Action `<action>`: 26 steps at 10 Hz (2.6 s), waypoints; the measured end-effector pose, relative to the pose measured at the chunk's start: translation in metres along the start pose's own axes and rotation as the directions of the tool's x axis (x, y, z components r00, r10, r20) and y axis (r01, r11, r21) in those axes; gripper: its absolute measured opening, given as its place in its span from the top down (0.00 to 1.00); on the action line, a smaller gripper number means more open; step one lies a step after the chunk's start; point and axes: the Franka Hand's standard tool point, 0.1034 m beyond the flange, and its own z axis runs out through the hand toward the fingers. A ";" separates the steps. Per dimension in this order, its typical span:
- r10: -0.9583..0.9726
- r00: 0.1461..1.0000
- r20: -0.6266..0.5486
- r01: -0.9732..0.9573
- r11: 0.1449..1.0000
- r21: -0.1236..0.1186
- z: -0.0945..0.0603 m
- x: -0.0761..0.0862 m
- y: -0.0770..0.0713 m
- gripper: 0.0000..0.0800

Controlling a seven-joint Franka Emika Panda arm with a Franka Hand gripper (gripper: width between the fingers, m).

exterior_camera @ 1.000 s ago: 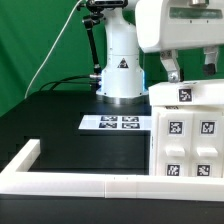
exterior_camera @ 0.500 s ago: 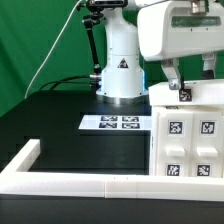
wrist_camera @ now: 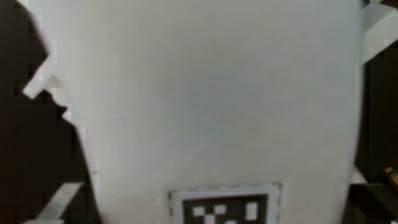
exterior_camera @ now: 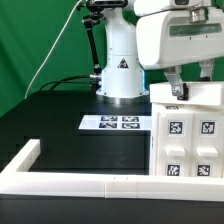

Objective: Assemble cabinet

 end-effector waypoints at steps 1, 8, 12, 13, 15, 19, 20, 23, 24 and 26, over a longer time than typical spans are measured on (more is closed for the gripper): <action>0.001 1.000 0.000 -0.001 1.000 0.000 0.000 0.000 0.000 0.30; 0.627 0.779 -0.013 -0.627 0.779 -0.002 0.001 0.002 -0.003 0.30; 0.843 0.537 -0.045 -0.843 0.537 0.006 0.001 0.004 0.000 0.30; 0.877 0.479 -0.043 -0.877 0.480 0.013 0.001 0.003 0.000 0.30; 0.944 0.328 -0.040 -0.944 0.329 0.022 0.001 0.003 0.000 0.30; 1.000 -0.006 -0.027 -0.999 -0.005 0.049 0.002 0.002 0.001 0.30; 0.993 -0.114 -0.021 -0.992 -0.113 0.051 0.002 0.002 0.001 0.30; 0.945 -0.326 -0.002 -0.944 -0.326 0.058 0.003 0.001 0.002 0.30; 0.929 -0.370 0.002 -0.927 -0.370 0.058 0.003 0.002 0.001 0.30; 0.868 -0.497 0.025 -0.865 -0.497 0.063 0.003 0.002 0.000 0.30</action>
Offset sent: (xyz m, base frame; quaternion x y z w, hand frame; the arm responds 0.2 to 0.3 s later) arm 0.0000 0.0000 0.0000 0.0000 0.0000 0.1938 0.9810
